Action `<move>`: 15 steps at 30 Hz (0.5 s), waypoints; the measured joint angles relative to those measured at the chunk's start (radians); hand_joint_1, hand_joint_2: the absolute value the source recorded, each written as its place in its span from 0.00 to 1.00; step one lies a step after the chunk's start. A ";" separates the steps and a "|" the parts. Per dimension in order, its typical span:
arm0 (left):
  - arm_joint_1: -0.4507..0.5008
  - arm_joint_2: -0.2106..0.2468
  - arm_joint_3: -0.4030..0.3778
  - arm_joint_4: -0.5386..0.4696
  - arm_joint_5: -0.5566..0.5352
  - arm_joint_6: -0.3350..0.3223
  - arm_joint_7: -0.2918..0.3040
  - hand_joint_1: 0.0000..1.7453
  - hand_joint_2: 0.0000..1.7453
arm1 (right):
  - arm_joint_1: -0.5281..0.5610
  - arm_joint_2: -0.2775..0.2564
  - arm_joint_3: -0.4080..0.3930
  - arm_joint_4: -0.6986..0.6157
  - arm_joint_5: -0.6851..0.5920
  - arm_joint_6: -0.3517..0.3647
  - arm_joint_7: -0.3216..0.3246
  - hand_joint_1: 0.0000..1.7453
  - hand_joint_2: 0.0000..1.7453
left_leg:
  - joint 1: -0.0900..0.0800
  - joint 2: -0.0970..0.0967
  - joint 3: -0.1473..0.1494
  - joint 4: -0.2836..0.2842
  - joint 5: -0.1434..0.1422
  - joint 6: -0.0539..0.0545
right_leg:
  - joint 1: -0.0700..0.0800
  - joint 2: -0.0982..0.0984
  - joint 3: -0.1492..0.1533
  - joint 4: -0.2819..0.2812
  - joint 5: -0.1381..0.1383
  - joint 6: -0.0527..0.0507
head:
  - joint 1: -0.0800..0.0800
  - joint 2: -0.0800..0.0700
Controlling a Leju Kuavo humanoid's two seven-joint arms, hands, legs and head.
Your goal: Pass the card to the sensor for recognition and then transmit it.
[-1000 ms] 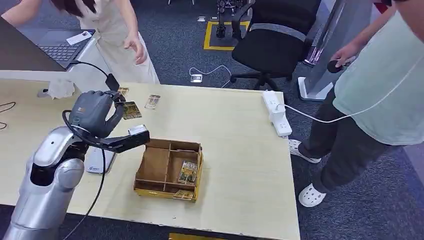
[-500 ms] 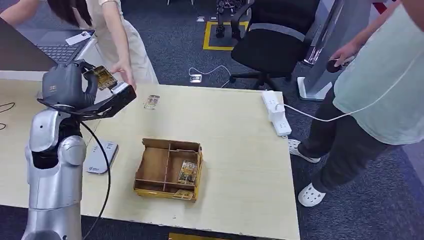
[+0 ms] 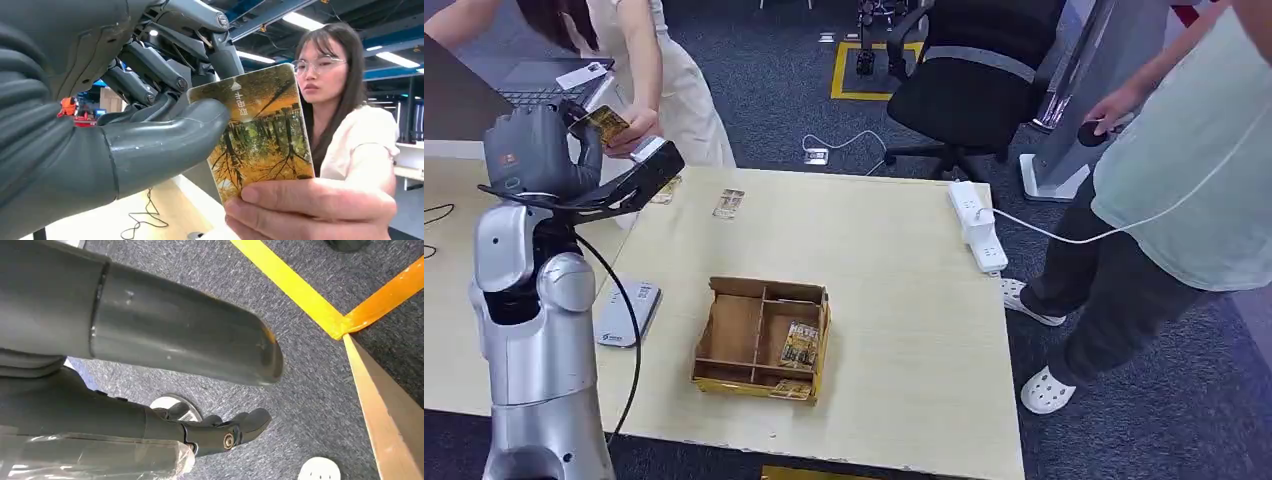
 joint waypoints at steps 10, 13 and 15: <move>0.000 -0.003 0.000 0.012 0.001 -0.006 -0.011 0.00 1.00 | -0.001 -0.001 -0.003 0.016 0.006 -0.012 -0.006 0.00 0.00 | 0.000 0.000 0.000 0.000 0.000 0.000 | 0.000 0.000 0.000 0.000 0.000 0.000 | 0.000 0.000; 0.000 -0.003 0.000 0.016 0.001 -0.006 -0.011 0.00 1.00 | -0.001 -0.001 -0.003 0.019 0.006 -0.013 -0.006 0.00 0.00 | 0.000 0.000 0.000 0.000 0.000 0.000 | 0.000 0.000 0.000 0.000 0.000 0.000 | 0.000 0.000; 0.000 -0.003 0.000 0.016 0.001 -0.006 -0.011 0.00 1.00 | -0.001 -0.002 -0.003 0.021 0.006 -0.013 -0.006 0.00 0.00 | 0.000 0.000 0.000 0.000 0.000 0.000 | 0.000 0.000 0.000 0.000 0.000 0.000 | 0.000 0.000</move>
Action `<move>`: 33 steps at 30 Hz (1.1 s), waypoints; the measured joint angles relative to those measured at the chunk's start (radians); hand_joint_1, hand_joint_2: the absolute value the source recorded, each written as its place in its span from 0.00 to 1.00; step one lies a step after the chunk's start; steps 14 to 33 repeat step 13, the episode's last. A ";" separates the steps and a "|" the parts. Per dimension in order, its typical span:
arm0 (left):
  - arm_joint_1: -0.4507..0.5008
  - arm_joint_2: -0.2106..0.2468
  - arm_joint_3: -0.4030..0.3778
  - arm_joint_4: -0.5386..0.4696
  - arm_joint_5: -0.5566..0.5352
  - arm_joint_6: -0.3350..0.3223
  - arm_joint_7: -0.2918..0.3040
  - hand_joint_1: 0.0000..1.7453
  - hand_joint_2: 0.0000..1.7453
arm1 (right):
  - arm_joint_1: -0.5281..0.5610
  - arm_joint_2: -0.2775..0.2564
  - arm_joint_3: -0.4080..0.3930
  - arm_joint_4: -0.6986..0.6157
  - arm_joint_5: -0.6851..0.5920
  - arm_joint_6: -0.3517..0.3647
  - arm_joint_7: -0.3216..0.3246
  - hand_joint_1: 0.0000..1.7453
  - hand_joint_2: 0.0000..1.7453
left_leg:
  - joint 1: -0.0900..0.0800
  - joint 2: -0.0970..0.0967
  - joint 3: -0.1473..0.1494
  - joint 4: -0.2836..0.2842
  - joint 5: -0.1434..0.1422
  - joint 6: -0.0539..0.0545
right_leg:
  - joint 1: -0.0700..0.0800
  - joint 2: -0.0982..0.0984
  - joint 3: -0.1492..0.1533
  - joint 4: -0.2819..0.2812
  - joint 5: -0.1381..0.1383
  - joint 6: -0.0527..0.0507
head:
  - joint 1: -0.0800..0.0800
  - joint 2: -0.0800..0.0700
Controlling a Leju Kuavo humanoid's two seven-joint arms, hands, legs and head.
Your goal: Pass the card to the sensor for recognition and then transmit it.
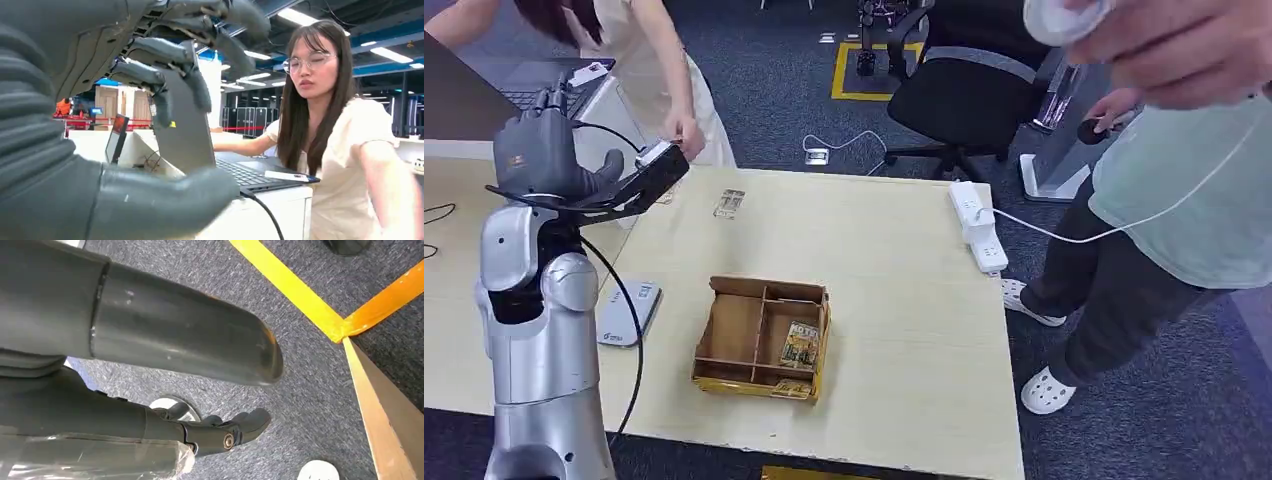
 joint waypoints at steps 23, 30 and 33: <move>0.033 0.032 0.048 0.025 -0.071 0.004 0.015 0.00 1.00 | 0.001 0.000 -0.003 0.004 -0.025 -0.021 0.015 0.00 0.00 | 0.000 0.000 0.000 0.000 0.000 0.000 | 0.000 0.000 0.000 0.000 0.000 0.000 | 0.000 0.000; 0.033 0.032 0.048 0.025 -0.071 0.004 0.015 0.00 1.00 | 0.001 0.000 -0.003 0.004 -0.025 -0.021 0.015 0.00 0.00 | 0.000 0.000 0.000 0.000 0.000 0.000 | 0.000 0.000 0.000 0.000 0.000 0.000 | 0.000 0.000; 0.033 0.032 0.048 0.025 -0.071 0.004 0.015 0.00 1.00 | 0.001 0.000 -0.003 0.004 -0.025 -0.021 0.015 0.00 0.00 | 0.000 0.000 0.000 0.000 0.000 0.000 | 0.000 0.000 0.000 0.000 0.000 0.000 | 0.000 0.000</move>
